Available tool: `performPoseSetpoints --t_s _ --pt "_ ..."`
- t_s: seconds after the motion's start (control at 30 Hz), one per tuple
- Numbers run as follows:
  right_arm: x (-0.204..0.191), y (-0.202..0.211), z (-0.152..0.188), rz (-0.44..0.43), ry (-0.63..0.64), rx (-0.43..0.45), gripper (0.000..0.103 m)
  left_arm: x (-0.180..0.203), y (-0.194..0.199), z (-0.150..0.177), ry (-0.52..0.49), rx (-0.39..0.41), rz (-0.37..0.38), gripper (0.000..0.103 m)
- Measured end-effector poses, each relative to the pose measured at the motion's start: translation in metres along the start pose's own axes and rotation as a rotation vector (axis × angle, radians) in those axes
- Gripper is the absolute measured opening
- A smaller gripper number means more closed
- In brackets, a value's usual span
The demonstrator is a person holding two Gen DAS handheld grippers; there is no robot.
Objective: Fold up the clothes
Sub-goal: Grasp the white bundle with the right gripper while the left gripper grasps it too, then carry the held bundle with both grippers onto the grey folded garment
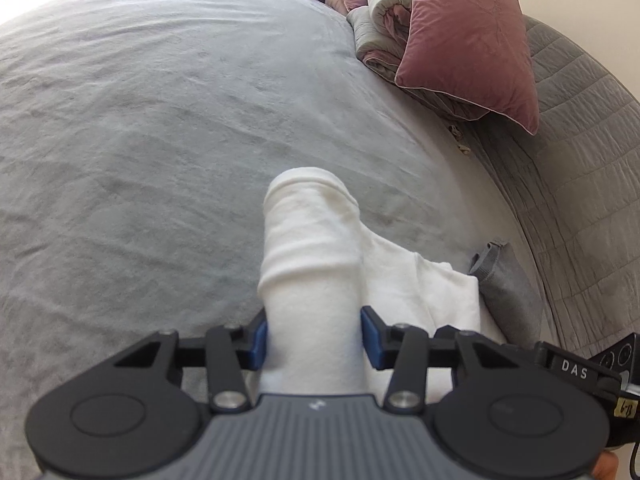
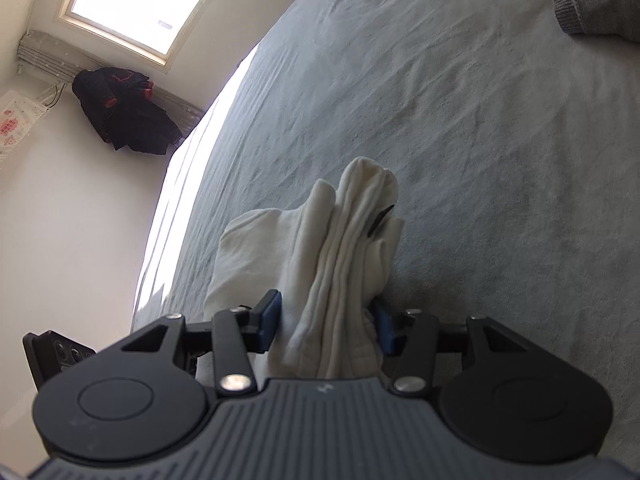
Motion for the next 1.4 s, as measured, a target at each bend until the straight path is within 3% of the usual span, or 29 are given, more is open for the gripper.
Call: performPoseSetpoints --t_s 0.27,0.63,1.0,1.27,1.4 --pt "0.019 0.031 -0.020 0.009 -0.017 0.126 0.052 0.055 -0.025 -0.024 -0.075 0.009 0.050 0.046" --pt "0.064 0.100 -0.065 0.052 -0.104 0.378 0.052 0.179 -0.092 -0.058 -0.242 -0.015 0.163 0.045" --pt "0.099 0.164 -0.103 0.235 -0.057 0.611 0.052 0.295 -0.181 -0.066 -0.386 -0.097 0.309 0.045" --pt "0.149 0.167 -0.119 0.291 -0.118 0.684 0.052 0.320 -0.240 -0.057 -0.385 -0.130 0.379 0.046" --pt "0.179 0.160 -0.122 0.334 -0.165 0.693 0.052 0.311 -0.269 -0.054 -0.359 -0.119 0.318 0.047"
Point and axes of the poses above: each gripper's, at about its wrist camera, not at the fingertips, and y roughly against the way its jaws point, x to its right, z to its underside, the point moved 1 cm from there along -y, roughly the way its jaws point, and after that the axes turned 6 degrees about -x, right-handed, at the moved point
